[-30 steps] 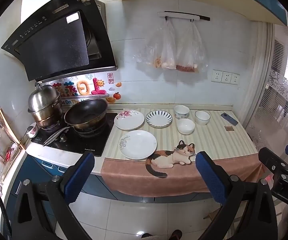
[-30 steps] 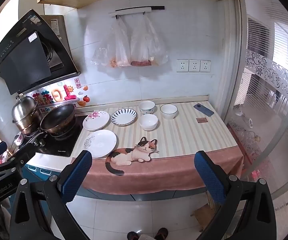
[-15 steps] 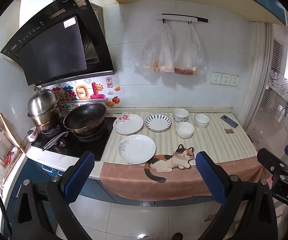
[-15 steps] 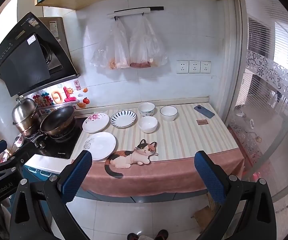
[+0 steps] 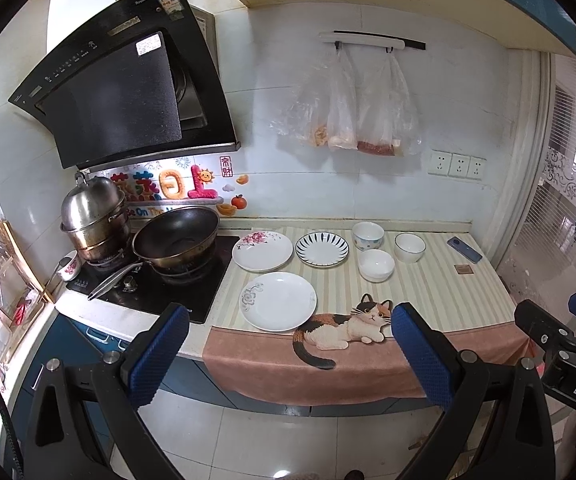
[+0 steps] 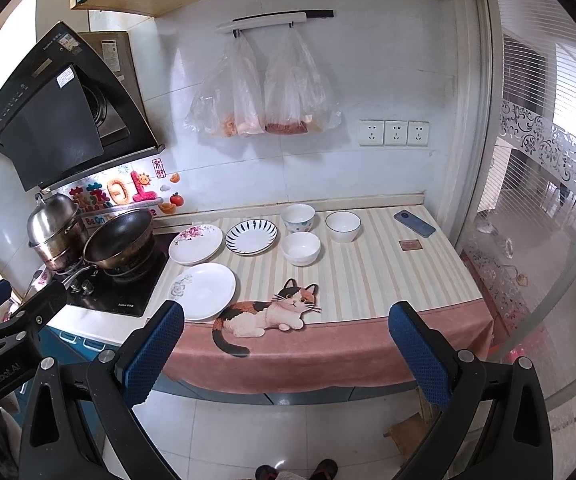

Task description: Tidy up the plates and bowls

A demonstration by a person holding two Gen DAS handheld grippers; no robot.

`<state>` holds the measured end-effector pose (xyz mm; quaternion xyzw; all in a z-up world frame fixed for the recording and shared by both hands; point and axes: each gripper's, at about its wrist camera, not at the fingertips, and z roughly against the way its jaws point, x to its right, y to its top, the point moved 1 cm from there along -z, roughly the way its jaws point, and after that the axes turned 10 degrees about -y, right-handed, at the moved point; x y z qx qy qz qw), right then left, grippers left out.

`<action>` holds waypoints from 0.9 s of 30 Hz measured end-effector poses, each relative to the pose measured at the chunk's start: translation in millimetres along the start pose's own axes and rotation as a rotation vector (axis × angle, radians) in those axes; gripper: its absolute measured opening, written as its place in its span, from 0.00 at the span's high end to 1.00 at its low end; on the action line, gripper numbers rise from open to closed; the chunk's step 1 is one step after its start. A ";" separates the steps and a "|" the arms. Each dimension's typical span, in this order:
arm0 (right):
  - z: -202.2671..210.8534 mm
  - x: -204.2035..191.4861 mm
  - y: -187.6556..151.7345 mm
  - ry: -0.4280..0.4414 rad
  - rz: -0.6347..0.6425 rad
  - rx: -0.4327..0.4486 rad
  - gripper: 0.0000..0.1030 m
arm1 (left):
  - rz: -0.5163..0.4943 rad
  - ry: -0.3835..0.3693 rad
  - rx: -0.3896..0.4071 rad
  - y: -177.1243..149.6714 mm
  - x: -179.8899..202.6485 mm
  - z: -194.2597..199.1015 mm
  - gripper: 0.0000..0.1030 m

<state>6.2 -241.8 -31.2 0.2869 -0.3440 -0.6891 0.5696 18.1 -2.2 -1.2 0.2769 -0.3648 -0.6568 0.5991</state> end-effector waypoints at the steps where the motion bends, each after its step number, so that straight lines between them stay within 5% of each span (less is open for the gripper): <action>1: -0.3 0.7 0.0 0.000 0.000 0.002 0.00 | 0.001 0.000 0.001 -0.1 0.1 -0.2 0.00; 27: -9.3 -10.0 11.9 0.003 0.006 -0.001 0.00 | 0.003 -0.002 -0.001 8.0 -3.1 -6.6 0.00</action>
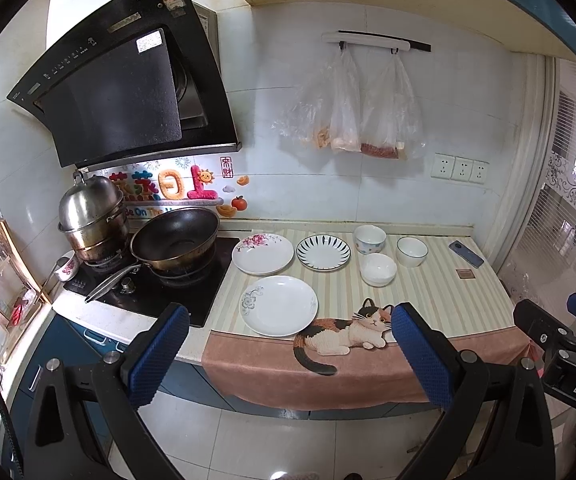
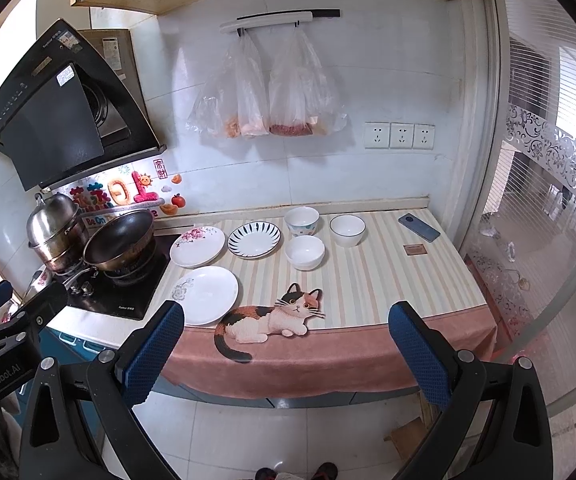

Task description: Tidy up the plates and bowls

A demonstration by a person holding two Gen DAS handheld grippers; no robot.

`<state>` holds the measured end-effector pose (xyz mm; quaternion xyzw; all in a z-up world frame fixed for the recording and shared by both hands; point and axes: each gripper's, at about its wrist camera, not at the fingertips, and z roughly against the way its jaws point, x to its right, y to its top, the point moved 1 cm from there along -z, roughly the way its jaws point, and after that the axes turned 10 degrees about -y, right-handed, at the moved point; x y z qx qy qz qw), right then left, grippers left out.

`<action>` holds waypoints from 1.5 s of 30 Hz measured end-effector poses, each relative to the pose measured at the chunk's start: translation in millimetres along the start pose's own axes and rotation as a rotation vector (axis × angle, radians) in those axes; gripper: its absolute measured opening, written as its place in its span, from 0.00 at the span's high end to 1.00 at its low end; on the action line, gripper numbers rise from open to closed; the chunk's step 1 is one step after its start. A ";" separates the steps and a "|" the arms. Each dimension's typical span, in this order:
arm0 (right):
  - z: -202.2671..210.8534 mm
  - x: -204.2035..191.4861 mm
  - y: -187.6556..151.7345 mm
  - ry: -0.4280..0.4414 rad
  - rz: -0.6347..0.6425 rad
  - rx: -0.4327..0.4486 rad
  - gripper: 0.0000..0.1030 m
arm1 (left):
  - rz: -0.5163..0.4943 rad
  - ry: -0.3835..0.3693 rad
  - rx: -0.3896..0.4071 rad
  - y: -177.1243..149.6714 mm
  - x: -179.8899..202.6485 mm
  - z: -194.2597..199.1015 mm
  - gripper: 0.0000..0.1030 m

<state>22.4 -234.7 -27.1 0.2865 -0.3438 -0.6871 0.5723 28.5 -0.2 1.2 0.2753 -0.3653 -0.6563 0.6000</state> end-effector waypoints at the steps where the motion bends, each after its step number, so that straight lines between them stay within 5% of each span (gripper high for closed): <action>1: -0.8 -0.8 0.2 0.000 0.000 0.000 0.00 | 0.002 -0.001 -0.001 0.0 -0.3 0.1 0.00; 34: -2.0 -25.5 -2.5 -0.004 -0.011 0.001 0.00 | 0.006 -0.013 0.017 -1.3 -25.5 -5.7 0.00; 39: -25.1 -42.0 -5.0 0.016 0.000 0.020 0.00 | 0.011 0.024 0.018 -6.5 -57.2 -38.2 0.00; 45: -115.0 -65.1 -8.0 0.076 -0.005 -0.141 0.00 | 0.060 0.076 -0.094 -11.1 -106.1 -121.6 0.00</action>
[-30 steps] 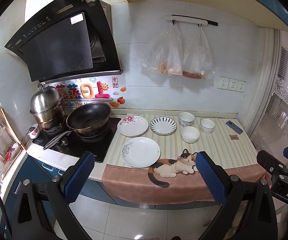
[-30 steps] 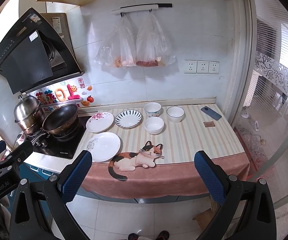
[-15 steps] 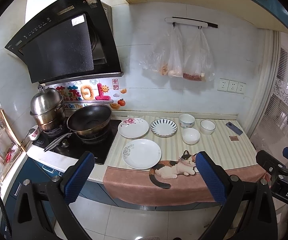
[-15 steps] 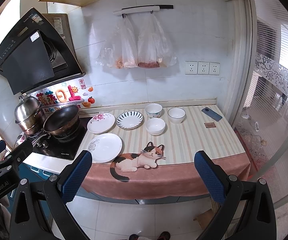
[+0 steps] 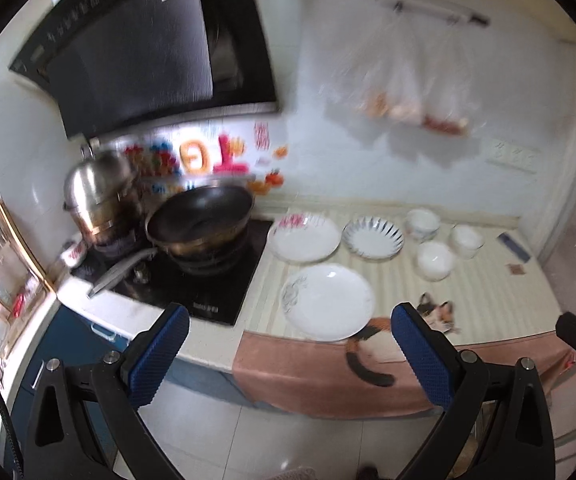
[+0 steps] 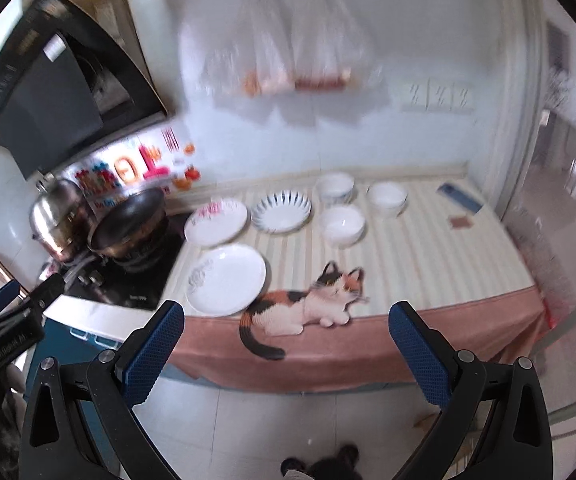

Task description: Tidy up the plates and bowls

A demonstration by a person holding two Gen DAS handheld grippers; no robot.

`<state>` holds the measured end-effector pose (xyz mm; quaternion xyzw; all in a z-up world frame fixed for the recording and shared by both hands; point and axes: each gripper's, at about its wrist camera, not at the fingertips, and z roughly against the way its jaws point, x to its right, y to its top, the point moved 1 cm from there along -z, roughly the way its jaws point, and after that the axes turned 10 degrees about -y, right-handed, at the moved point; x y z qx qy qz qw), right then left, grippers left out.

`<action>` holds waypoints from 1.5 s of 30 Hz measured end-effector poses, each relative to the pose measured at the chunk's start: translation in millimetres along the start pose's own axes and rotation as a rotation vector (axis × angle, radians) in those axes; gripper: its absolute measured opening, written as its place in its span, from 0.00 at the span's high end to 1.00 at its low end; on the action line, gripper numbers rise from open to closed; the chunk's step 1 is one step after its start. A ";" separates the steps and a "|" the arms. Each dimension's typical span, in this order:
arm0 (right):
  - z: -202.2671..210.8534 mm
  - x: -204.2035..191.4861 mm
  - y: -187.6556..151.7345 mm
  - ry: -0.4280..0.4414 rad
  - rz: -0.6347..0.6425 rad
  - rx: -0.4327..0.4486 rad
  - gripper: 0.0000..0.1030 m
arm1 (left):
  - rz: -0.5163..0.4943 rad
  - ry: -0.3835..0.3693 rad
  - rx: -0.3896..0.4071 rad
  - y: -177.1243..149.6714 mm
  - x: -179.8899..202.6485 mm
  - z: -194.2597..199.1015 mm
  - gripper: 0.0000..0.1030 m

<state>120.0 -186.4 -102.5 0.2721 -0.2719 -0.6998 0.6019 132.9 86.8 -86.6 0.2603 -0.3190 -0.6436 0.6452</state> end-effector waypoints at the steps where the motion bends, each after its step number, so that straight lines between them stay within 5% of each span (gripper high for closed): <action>1: -23.2 -3.5 1.4 0.006 0.007 -0.027 0.00 | 0.009 0.002 -0.014 1.0 -5.2 -13.4 0.00; 6: -136.3 -24.6 9.5 0.012 0.076 -0.166 0.00 | 0.052 0.019 -0.118 4.3 -31.0 -101.8 0.00; 16: -382.4 -73.0 23.5 0.201 0.109 -0.474 0.05 | 0.140 0.004 -0.405 -5.5 -73.5 -311.3 0.05; 23: -490.4 -109.4 12.2 0.285 0.128 -0.634 0.37 | 0.229 -0.040 -0.591 -36.7 -93.1 -404.1 0.33; 26: -513.5 -121.2 6.1 0.321 0.125 -0.676 0.57 | 0.255 -0.076 -0.643 -47.1 -95.2 -421.4 0.56; 30: -519.7 -133.4 4.8 0.328 0.178 -0.653 0.82 | 0.309 -0.124 -0.635 -51.5 -92.0 -425.4 0.64; 37: -515.4 -128.5 9.2 0.328 0.167 -0.659 0.82 | 0.284 -0.088 -0.610 -46.0 -75.8 -407.9 0.65; 45: -493.8 -88.7 23.0 0.319 0.116 -0.643 0.82 | 0.235 -0.132 -0.574 -30.9 -25.0 -386.2 0.65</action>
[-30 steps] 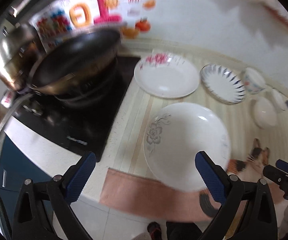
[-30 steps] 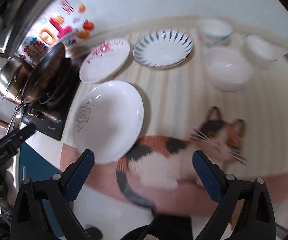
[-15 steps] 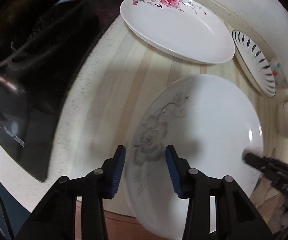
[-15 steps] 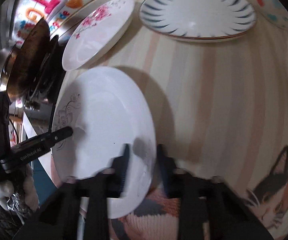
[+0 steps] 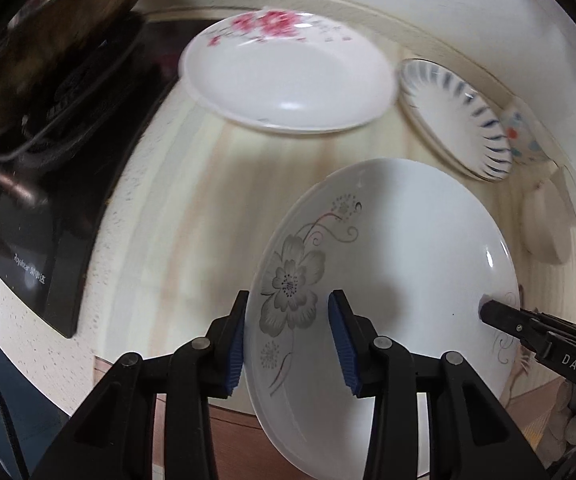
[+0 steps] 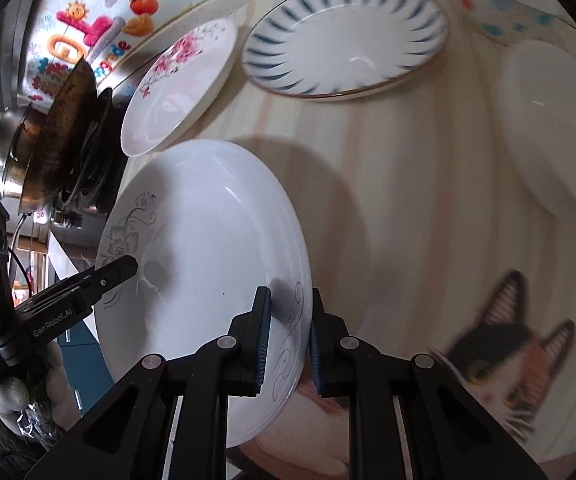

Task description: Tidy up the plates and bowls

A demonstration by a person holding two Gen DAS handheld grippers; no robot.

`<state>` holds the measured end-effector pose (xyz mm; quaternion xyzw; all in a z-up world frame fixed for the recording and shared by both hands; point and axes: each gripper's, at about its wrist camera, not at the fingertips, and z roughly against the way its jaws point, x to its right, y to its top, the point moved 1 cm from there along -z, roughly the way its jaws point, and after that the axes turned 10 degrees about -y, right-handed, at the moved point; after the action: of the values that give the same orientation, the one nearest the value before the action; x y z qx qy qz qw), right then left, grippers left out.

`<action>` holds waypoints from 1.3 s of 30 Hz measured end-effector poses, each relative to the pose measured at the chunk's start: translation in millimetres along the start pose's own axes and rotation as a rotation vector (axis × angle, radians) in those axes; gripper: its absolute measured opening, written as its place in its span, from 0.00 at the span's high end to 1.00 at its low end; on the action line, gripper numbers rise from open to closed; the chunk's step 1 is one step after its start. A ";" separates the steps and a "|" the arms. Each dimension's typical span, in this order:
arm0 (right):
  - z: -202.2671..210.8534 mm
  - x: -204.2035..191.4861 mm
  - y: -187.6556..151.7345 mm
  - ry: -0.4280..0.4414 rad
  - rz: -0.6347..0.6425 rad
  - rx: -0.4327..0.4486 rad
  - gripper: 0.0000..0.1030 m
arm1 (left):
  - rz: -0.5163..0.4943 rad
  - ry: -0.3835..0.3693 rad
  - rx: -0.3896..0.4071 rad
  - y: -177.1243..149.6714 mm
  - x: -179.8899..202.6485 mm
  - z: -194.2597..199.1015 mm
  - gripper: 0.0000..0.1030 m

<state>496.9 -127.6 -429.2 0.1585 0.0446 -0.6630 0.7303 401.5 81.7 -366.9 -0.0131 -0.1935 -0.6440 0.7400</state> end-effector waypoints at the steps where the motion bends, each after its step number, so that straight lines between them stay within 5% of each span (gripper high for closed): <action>1: 5.7 8.1 -3.7 0.001 -0.009 0.002 0.82 | -0.009 -0.012 0.001 -2.6 8.5 1.3 0.65; 12: 39.4 109.9 -49.9 -0.060 -0.134 0.012 0.82 | -0.152 -0.064 -0.047 -13.3 92.6 -44.3 0.65; 17: 35.3 136.6 -58.6 -0.080 -0.155 0.039 0.81 | -0.164 -0.059 -0.066 -15.9 102.6 -62.8 0.65; 39: 29.0 145.5 -65.8 -0.101 -0.203 0.066 0.80 | -0.246 -0.017 -0.055 -14.8 128.8 -76.0 0.65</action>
<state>445.1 -279.6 -453.1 0.1433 0.0016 -0.7417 0.6553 420.1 -63.4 -401.5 -0.0153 -0.1823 -0.7348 0.6531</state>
